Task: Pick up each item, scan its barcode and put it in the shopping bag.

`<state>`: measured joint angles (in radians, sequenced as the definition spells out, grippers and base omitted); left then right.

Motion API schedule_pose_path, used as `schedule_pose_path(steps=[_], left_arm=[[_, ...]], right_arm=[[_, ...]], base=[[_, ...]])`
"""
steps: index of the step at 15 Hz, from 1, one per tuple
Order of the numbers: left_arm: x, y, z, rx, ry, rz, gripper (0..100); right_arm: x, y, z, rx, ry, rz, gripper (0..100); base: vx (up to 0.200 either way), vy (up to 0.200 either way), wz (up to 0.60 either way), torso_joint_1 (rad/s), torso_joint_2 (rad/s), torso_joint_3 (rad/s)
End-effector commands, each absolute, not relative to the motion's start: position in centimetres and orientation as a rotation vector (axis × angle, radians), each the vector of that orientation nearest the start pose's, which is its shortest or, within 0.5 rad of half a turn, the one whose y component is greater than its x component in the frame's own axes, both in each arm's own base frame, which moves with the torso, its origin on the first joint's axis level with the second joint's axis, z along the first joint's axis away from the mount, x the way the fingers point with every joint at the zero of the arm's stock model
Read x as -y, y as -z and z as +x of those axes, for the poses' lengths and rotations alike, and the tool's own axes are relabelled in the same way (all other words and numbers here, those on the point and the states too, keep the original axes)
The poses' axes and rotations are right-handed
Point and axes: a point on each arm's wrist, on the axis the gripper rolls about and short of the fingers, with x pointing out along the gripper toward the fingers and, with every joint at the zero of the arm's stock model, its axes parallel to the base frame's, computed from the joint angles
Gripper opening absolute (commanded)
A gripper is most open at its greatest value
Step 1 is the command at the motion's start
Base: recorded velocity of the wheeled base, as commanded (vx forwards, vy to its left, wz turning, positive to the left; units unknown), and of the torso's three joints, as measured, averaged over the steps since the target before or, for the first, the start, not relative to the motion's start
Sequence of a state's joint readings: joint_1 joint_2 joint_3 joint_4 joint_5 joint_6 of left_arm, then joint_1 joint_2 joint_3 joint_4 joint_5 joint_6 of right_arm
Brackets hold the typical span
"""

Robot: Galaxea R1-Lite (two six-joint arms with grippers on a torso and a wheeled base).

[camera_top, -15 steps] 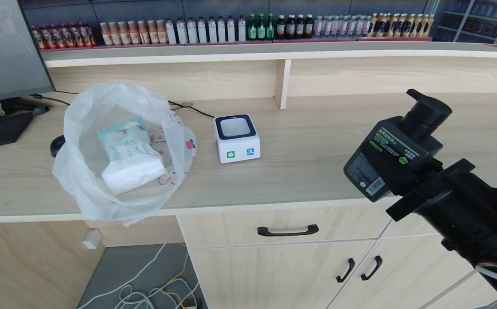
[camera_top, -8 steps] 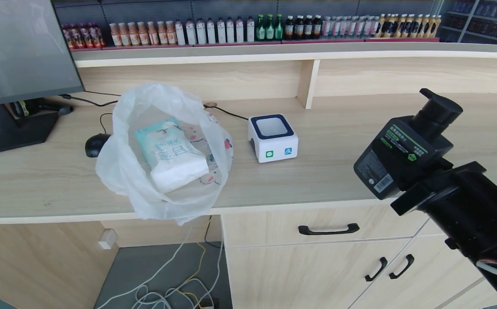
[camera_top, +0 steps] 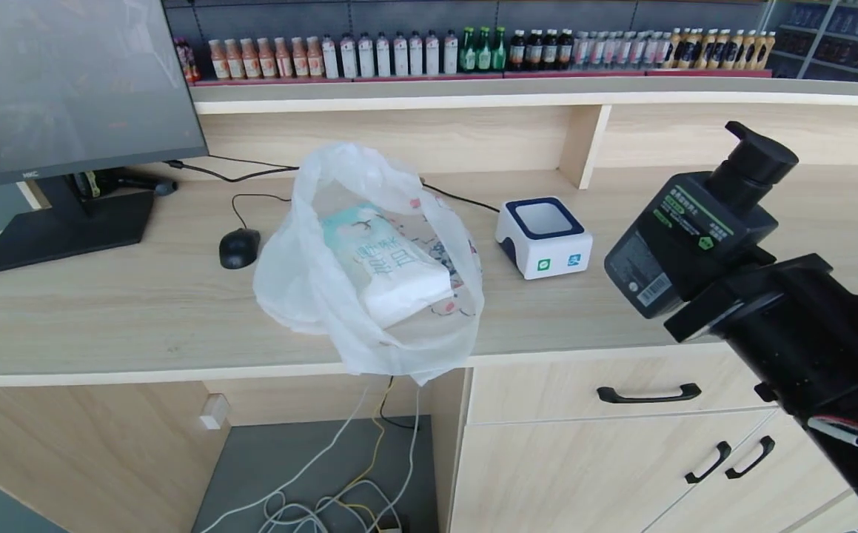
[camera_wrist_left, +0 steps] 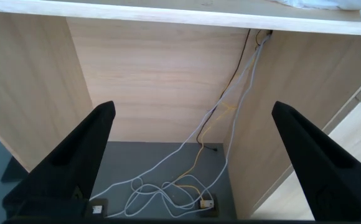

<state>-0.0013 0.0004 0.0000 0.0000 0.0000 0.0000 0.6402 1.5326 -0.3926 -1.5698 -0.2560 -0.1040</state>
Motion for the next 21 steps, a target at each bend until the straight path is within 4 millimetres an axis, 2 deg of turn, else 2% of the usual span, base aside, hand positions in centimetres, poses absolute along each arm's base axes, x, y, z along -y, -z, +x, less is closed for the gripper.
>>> schedule_pose_path(steps=[1,4,6,8,11,13,15,17,19,21], left_arm=[[0.0,-7.5,-2.3,0.0,0.0,0.0,100],[0.0,-7.5,-2.3,0.0,0.002,0.0,100],[0.0,-7.5,-2.3,0.0,0.0,0.0,100],[0.0,-7.5,-2.3,0.0,0.0,0.0,100],[0.0,-7.5,-2.3,0.0,0.0,-0.002,100],[0.0,-7.5,-2.3,0.0,0.0,0.0,100],[0.0,-7.5,-2.3,0.0,0.0,0.0,100],[0.0,-7.5,-2.3,0.0,0.0,0.0,100],[0.0,-7.5,-2.3,0.0,0.0,0.0,100],[0.0,-7.5,-2.3,0.0,0.002,0.0,100]], right_arm=[[-14.0,-21.7,19.8,0.419,-0.353,0.086,0],[-14.4,-22.5,22.1,0.478,-0.364,0.011,0],[-13.2,-22.3,22.9,0.512,-0.433,-0.108,0],[-12.3,-21.9,23.9,0.519,-0.418,-0.199,0],[-12.1,-22.5,26.5,0.565,-0.372,-0.272,0],[-12.1,-23.5,29.5,0.641,-0.333,-0.342,0],[-12.1,-22.9,31.9,0.667,-0.346,-0.41,0],[-12.5,-23.3,33.4,0.709,-0.326,-0.43,0],[-12.3,-24.8,35.6,0.803,-0.294,-0.464,0],[-12.2,-24.8,36.2,0.836,-0.316,-0.511,0]], base=[[0.0,0.0,0.0,0.0,0.0,0.0],[0.0,0.0,0.0,0.0,0.0,0.0],[0.0,0.0,0.0,0.0,0.0,0.0],[0.0,0.0,0.0,0.0,0.0,0.0],[0.0,0.0,0.0,0.0,0.0,0.0],[0.0,0.0,0.0,0.0,0.0,0.0],[0.0,0.0,0.0,0.0,0.0,0.0],[0.0,0.0,0.0,0.0,0.0,0.0],[0.0,0.0,0.0,0.0,0.0,0.0],[0.0,0.0,0.0,0.0,0.0,0.0]])
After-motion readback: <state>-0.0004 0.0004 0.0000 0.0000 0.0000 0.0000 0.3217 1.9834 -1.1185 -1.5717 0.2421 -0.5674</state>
